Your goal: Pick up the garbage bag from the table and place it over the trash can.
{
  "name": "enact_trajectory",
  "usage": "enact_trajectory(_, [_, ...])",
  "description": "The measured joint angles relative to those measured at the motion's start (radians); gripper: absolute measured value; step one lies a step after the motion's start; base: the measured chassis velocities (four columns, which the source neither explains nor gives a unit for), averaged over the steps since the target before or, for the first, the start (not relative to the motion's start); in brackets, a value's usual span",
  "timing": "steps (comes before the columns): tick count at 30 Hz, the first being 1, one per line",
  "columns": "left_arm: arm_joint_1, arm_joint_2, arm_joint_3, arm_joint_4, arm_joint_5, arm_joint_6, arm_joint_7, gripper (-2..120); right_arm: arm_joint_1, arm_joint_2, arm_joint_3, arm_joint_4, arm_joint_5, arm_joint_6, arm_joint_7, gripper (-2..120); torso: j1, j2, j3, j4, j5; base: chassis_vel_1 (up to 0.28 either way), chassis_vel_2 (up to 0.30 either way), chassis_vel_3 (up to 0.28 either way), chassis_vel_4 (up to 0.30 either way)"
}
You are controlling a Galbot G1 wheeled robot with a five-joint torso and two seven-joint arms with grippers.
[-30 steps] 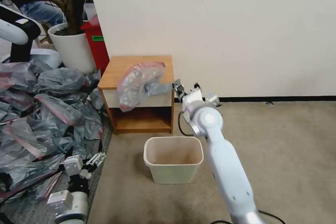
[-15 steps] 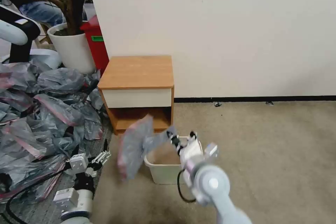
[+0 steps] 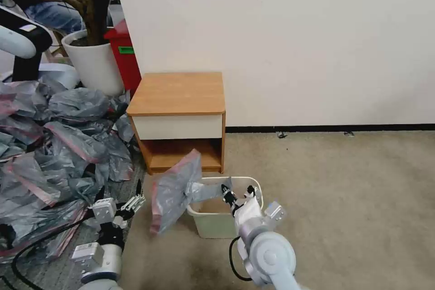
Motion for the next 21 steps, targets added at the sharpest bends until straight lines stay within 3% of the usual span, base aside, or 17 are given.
enact_trajectory(21, [-0.005, 0.002, 0.020, 0.013, 0.034, -0.034, 0.009, 100, -0.023, -0.027, 0.027, 0.020, -0.153, 0.006, -0.004, 81, 0.000, 0.000, 0.000, 0.0000, 0.0001, 0.000, 0.000, 0.000, 0.000])
